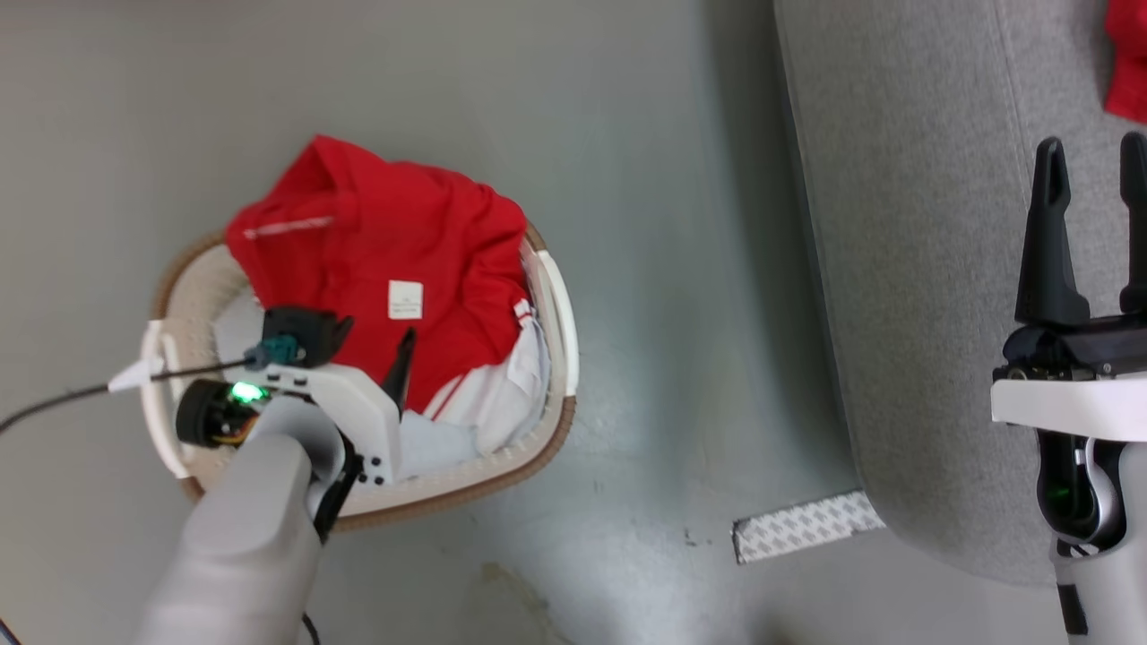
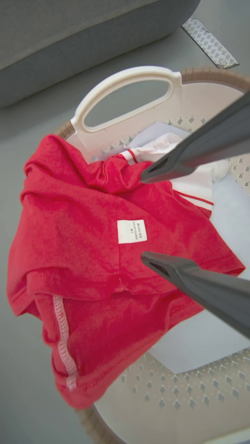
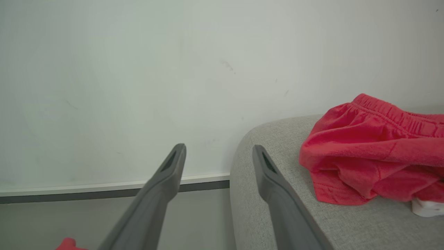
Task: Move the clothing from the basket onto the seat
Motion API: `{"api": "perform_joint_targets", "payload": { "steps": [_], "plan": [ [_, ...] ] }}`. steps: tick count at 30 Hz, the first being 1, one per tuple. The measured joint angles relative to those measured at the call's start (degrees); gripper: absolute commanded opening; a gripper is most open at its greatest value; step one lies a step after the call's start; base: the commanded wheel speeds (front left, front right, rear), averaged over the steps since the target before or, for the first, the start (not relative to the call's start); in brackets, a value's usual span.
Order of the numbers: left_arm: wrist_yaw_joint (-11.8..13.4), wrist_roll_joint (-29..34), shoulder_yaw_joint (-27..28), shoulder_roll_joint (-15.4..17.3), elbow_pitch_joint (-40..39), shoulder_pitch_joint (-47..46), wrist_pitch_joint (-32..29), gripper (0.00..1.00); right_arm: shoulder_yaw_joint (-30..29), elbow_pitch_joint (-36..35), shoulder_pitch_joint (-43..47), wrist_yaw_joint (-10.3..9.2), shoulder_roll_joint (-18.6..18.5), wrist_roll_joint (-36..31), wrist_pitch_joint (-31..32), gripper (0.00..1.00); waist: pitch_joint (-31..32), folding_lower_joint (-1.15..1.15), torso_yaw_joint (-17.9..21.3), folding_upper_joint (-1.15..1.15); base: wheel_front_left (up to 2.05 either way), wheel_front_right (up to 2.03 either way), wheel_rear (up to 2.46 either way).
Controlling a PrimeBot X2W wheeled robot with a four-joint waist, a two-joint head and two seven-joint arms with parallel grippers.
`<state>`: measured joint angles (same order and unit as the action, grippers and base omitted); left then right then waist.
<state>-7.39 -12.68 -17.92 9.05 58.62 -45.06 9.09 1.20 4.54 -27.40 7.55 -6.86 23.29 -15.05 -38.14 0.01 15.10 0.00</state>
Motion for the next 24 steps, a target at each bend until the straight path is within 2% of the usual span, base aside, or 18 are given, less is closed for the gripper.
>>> {"api": "perform_joint_targets", "payload": {
  "steps": [10,24],
  "plan": [
    [-0.14,0.16,-6.88,2.27,7.76,-7.93,-1.97,1.00,-0.38,-1.54,-2.54,0.00,1.79,0.27,-0.01,1.00,-6.79,0.00,3.80,0.00,0.00,0.00,0.00],
    [0.37,2.70,-12.11,6.67,13.56,-14.69,-5.65,1.00,-0.25,-2.53,-4.22,0.00,3.38,1.37,0.00,1.00,-13.10,0.00,9.13,0.00,0.00,0.00,0.00]
  ]
}}
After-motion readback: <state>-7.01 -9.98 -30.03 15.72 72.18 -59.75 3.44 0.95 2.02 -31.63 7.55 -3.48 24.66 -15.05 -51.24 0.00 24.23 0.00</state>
